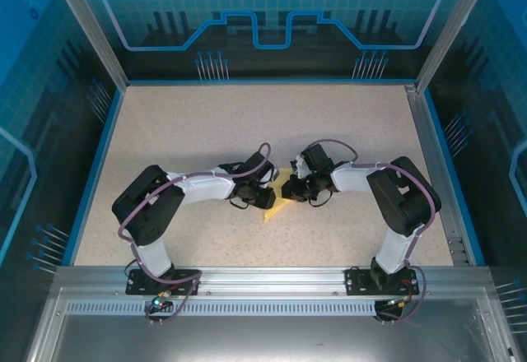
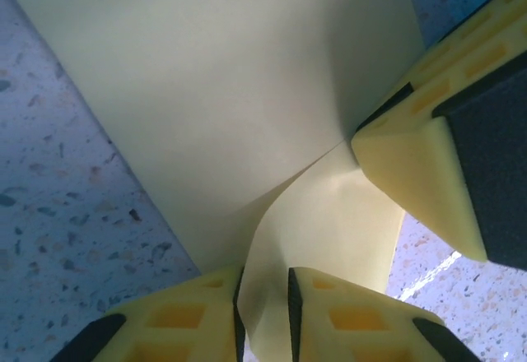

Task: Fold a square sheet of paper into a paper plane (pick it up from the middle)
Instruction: Third fold the triangle at the center of the table.

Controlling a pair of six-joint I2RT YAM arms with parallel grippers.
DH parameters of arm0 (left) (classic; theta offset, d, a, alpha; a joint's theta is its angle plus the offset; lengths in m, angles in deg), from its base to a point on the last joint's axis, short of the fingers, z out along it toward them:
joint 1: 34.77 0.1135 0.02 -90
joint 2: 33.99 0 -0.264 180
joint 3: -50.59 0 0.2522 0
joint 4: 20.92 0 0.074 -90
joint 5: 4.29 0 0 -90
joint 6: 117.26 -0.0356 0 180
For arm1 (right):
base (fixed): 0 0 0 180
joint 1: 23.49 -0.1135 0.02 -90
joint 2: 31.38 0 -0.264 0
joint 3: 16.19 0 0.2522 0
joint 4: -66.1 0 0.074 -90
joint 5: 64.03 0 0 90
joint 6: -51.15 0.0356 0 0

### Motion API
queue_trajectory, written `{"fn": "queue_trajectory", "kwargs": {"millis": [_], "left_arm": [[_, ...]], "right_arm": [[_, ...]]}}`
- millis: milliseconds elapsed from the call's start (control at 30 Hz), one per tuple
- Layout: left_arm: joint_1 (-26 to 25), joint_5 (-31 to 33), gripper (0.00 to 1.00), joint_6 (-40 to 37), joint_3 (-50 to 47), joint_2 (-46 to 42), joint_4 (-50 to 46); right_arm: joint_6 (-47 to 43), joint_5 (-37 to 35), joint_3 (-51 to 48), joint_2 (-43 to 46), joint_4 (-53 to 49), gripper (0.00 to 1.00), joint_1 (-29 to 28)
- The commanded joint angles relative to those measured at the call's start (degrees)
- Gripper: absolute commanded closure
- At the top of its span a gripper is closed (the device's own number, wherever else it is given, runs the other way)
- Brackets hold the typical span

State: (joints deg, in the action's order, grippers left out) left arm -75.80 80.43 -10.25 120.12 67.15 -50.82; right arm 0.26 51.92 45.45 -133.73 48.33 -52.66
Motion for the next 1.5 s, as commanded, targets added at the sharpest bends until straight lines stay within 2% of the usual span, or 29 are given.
{"fn": "queue_trajectory", "kwargs": {"millis": [0,100,200,300,467,700,967,1467], "left_arm": [[0.5,1.1,0.7,1.4,2.0,-3.3,-4.4],[0.5,1.7,0.64,3.5,3.0,-5.7,-6.0],[0.5,1.2,0.62,6.8,3.0,-8.3,-6.6],[0.5,-0.9,0.67,10.7,1.5,-11.0,-5.2],[0.5,-10.4,0.75,17.6,-2.5,-13.6,2.5],[0.4,-18.1,0.79,21.6,-4.6,-8.4,8.2],[0.5,-19.8,0.79,21.4,-4.3,-4.2,8.6],[0.4,-13.3,0.83,18.8,-4.2,0.3,1.9]], "right_arm": [[-1.1,-3.9,-1.8,-1.5,-3.0,0.86,-0.5],[-1.0,-4.2,-1.9,-1.6,-3.0,0.86,-0.5],[-0.8,-4.2,-1.9,-1.5,-3.0,0.86,-0.5],[-0.6,-4.6,-2.1,-1.3,-3.0,0.86,-0.5],[-0.7,-5.0,-2.4,-1.4,-3.2,0.87,-0.4],[-0.4,-4.8,-2.1,-1.9,-2.9,0.87,-0.5],[-0.5,-5.0,-1.9,-2.0,-3.2,0.87,-0.5],[-0.9,-5.3,-1.6,-1.9,-4.1,0.87,-0.3]]}}
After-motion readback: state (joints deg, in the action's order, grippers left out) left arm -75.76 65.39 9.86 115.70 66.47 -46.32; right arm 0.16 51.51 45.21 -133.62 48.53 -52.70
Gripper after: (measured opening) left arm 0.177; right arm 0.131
